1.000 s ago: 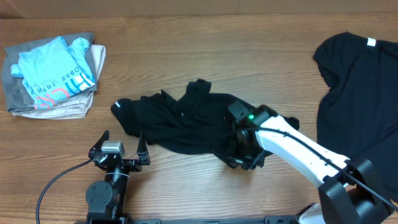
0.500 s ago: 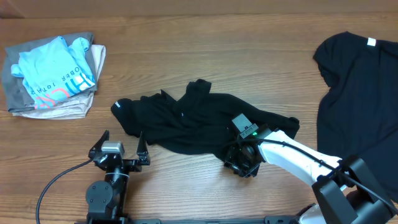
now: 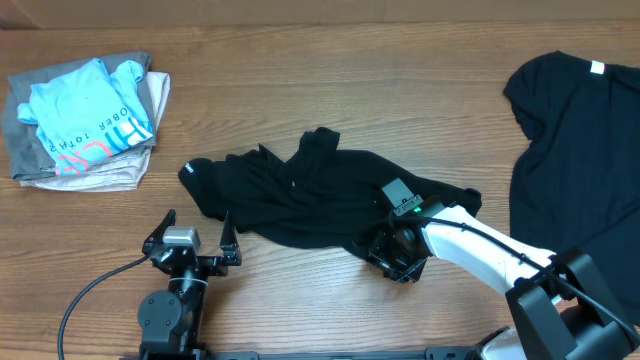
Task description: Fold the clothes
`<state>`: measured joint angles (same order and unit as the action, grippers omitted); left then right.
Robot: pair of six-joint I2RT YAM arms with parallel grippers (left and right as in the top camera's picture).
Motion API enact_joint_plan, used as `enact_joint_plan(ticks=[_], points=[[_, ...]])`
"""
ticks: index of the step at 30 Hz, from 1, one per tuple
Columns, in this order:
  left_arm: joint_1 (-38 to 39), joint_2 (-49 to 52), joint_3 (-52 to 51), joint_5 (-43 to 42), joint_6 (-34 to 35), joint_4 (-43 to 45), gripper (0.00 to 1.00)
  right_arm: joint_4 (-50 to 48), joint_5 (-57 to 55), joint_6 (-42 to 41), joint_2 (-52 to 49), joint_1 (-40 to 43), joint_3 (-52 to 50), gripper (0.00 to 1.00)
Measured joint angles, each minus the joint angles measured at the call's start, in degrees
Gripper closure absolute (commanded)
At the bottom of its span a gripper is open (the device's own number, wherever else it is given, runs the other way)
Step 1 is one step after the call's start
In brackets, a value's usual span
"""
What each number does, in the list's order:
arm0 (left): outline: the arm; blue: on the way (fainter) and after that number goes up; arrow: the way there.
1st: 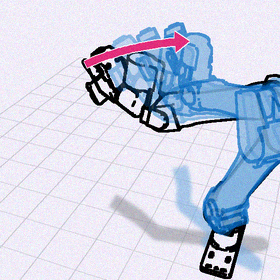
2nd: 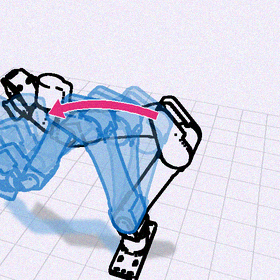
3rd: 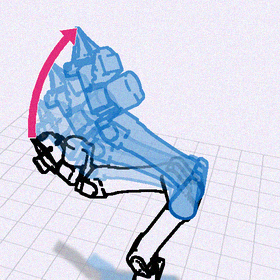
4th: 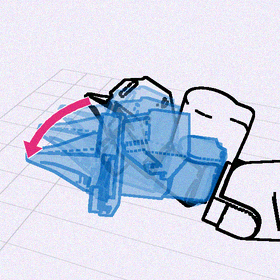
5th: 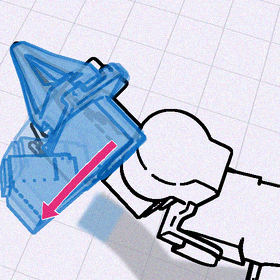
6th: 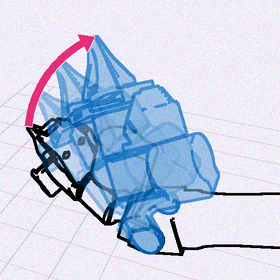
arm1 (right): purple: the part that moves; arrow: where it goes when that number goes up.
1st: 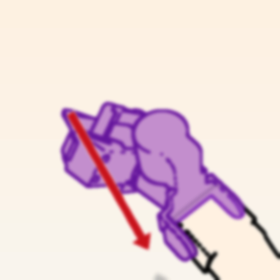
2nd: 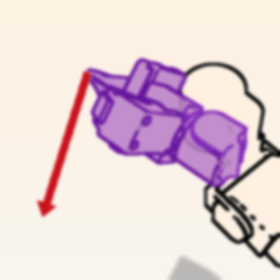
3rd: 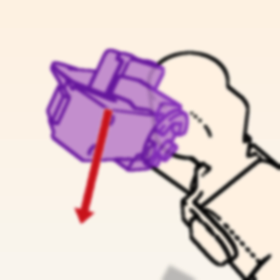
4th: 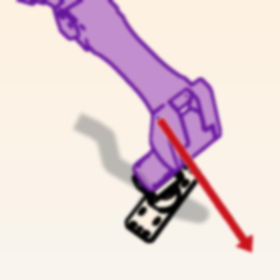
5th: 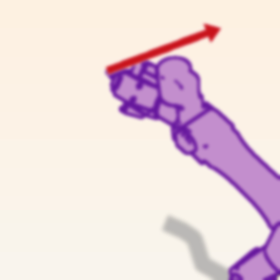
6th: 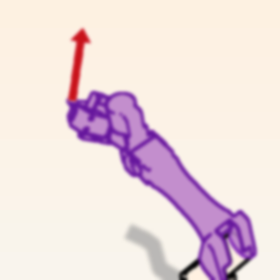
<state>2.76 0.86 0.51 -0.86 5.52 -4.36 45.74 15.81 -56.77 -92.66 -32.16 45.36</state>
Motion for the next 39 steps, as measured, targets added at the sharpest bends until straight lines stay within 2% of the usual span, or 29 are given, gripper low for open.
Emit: enact_joint_plan(ticks=[3, 7, 12, 17, 22, 33, 39], points=[[0.0, 0.0, 0.0, 0.0, 0.0, 0.0, 0.0, -0.1, -0.2, 0.0, 0.0, 0.0, 0.0, 0.64], [0.0, 0.0, 0.0, 0.0, 0.0, 0.0, 0.0, 0.0, -0.6, 0.5, 0.1, 0.0, 0.0, 0.7], [0.0, 0.0, 0.0, 0.0, 0.0, 0.0, 0.0, 0.5, -3.0, 1.1, 1.7, 0.0, -0.3, 0.68], [0.0, 0.0, 0.0, 0.0, 0.0, 0.0, 0.0, 2.3, -7.3, 1.5, 8.0, 0.2, -0.7, 0.64], [0.0, 0.0, 0.0, 0.0, 0.0, 0.0, 0.0, 2.3, -7.9, 1.5, 8.4, 0.3, -0.8, 0.64], [0.0, 0.0, 0.0, 0.0, 0.0, 0.0, 0.0, -6.0, -6.3, 1.2, 8.4, 0.3, -5.0, 0.64], [0.0, 0.0, 0.0, 0.0, 0.0, 0.0, 0.0, -7.4, -5.6, 1.0, 8.4, 0.3, -5.3, 0.64]])
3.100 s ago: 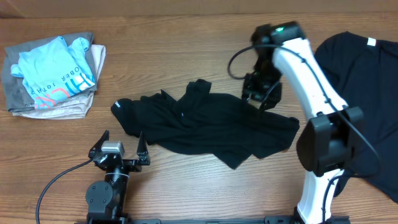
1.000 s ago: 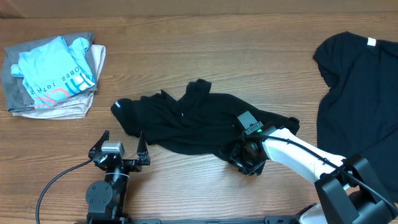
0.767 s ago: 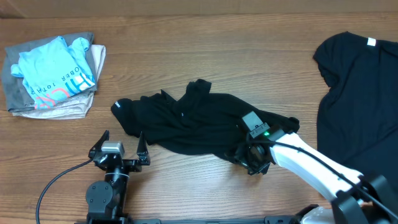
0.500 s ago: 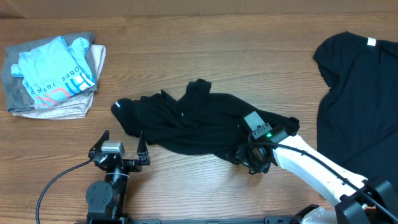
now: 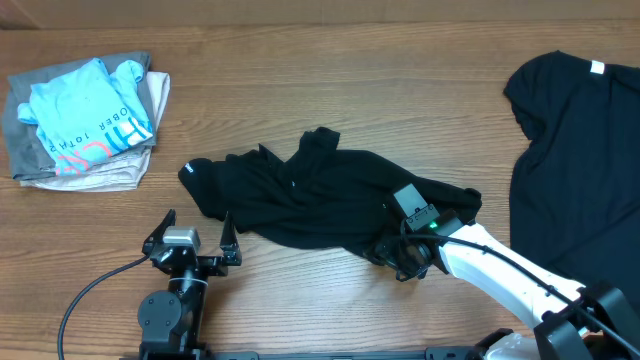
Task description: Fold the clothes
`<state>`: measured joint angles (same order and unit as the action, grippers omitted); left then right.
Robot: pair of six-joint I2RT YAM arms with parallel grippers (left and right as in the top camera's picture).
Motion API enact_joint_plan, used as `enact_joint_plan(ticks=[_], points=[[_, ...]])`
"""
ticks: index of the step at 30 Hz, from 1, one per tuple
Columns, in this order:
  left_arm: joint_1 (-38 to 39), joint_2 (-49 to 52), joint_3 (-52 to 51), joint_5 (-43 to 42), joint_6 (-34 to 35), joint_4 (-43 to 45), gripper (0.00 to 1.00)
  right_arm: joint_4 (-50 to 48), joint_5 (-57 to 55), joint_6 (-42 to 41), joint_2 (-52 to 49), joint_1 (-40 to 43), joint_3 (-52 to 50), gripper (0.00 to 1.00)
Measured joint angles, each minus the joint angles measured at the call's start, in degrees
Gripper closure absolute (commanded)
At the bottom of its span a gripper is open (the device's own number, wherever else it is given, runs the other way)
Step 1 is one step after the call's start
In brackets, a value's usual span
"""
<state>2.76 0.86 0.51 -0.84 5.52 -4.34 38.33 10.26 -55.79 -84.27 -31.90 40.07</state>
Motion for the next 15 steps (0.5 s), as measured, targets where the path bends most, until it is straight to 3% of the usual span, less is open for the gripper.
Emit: enact_joint_plan(ticks=[9, 11, 15], points=[[0.0, 0.0, 0.0, 0.0, 0.0, 0.0, 0.0, -1.4, 0.0, -0.9, 0.0, 0.0, -0.4, 0.6], [0.0, 0.0, 0.0, 0.0, 0.0, 0.0, 0.0, -1.4, 0.0, -1.0, 0.0, 0.0, -0.5, 0.52], [0.0, 0.0, 0.0, 0.0, 0.0, 0.0, 0.0, -1.5, 0.0, -1.4, 0.0, 0.0, -0.5, 0.49]])
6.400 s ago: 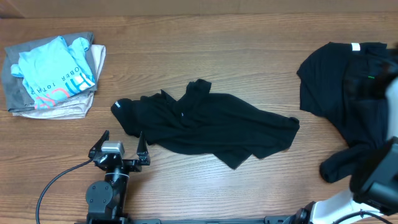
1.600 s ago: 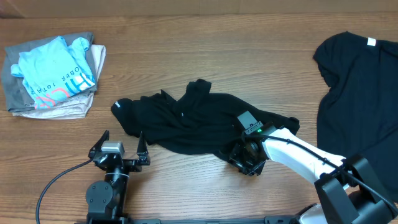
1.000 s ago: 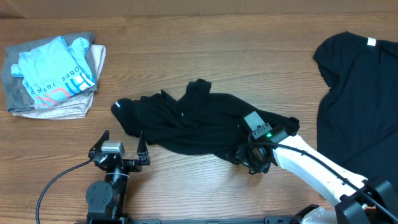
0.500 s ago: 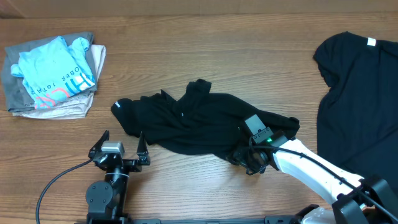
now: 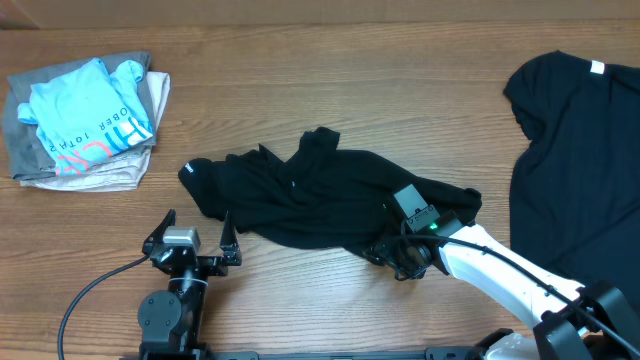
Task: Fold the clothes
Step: 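Hold the right gripper on the black T-shirt near its center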
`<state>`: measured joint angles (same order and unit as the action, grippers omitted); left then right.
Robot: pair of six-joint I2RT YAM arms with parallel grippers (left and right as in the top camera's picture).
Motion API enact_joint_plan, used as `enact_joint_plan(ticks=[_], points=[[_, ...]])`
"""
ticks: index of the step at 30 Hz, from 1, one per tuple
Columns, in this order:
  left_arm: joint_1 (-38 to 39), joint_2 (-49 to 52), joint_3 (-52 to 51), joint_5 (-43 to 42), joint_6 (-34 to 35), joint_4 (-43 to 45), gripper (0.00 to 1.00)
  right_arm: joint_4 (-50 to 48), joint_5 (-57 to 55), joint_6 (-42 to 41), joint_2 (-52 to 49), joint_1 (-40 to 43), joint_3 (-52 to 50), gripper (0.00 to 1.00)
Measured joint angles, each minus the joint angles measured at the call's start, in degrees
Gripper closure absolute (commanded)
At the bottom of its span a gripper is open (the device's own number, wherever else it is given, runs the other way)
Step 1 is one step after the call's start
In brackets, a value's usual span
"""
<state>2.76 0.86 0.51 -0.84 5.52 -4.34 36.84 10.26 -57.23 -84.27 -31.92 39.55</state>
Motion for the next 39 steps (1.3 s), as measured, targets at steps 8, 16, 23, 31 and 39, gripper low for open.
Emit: enact_joint_plan(ticks=[8, 16, 23, 31, 39], points=[[0.0, 0.0, 0.0, 0.0, 0.0, 0.0, 0.0, -0.2, 0.0, -1.0, -0.7, 0.0, -0.5, 0.49], [0.0, 0.0, 0.0, 0.0, 0.0, 0.0, 0.0, -2.0, -0.4, -1.0, -0.7, 0.0, -0.6, 0.49], [0.0, 0.0, 0.0, 0.0, 0.0, 0.0, 0.0, -2.9, -1.7, -0.8, -0.8, 0.0, -0.6, 0.49], [0.0, 0.0, 0.0, 0.0, 0.0, 0.0, 0.0, -4.2, -1.7, 2.1, -0.8, 0.0, -0.6, 0.68], [0.0, 0.0, 0.0, 0.0, 0.0, 0.0, 0.0, -3.0, -1.2, 3.3, -0.8, 0.0, -0.6, 0.74]])
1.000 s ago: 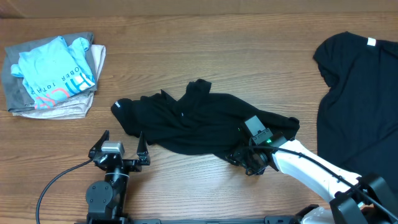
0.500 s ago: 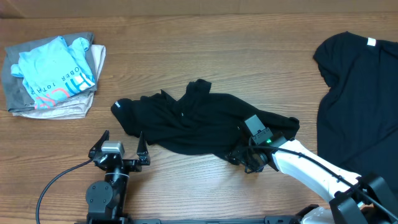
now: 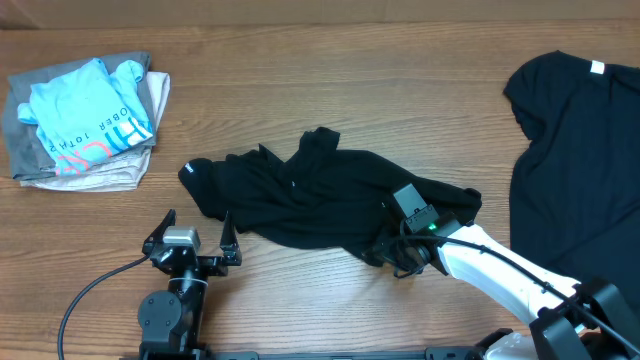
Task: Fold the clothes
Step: 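Hold the right gripper on the black T-shirt near its center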
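A crumpled black shirt [image 3: 300,195] lies in the middle of the table. My right gripper [image 3: 392,258] is at its lower right hem, below the bunched sleeve end [image 3: 455,200]. Its dark fingers look drawn together on the cloth edge. My left gripper [image 3: 195,232] rests near the front edge, just below the shirt's left end. It stands open and holds nothing.
A stack of folded clothes [image 3: 85,125] with a light blue shirt on top sits at the far left. A second black shirt [image 3: 580,160] lies spread at the right edge. The left arm's cable [image 3: 95,290] runs along the front.
The right gripper's fingers look closer together at the shirt's lower right hem. The shirt, the left arm and the other clothes have not moved.
The right gripper first stood at the hem with its fingers apart. It then shifted slightly to the right along the hem and stayed there. Now its fingers appear closed on the cloth. The left arm stayed parked throughout.
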`<state>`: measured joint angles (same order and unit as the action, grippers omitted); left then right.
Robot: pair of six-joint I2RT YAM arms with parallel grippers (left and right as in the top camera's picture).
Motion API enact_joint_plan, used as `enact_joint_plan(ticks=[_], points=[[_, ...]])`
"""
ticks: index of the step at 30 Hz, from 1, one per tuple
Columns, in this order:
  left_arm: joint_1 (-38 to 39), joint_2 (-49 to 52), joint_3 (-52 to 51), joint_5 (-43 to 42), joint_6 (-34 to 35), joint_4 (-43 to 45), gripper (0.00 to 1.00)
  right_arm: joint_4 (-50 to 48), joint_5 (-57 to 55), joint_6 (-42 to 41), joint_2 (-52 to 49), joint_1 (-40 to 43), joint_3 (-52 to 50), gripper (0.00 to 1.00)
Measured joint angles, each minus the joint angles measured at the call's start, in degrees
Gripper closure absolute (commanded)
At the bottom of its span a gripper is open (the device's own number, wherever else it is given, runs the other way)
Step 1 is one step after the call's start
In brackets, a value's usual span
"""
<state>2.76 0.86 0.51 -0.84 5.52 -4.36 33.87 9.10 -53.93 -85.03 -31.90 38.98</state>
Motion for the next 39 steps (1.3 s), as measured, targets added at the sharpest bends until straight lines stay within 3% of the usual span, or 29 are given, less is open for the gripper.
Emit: enact_joint_plan(ticks=[23, 39], points=[[0.0, 0.0, 0.0, 0.0, 0.0, 0.0, 0.0, 1.3, 7.5, 0.2, 0.0, 0.0, 0.0, 0.73], [0.0, 0.0, 0.0, 0.0, 0.0, 0.0, 0.0, 4.2, 9.9, 1.3, 0.0, -0.2, 0.0, 0.61]])
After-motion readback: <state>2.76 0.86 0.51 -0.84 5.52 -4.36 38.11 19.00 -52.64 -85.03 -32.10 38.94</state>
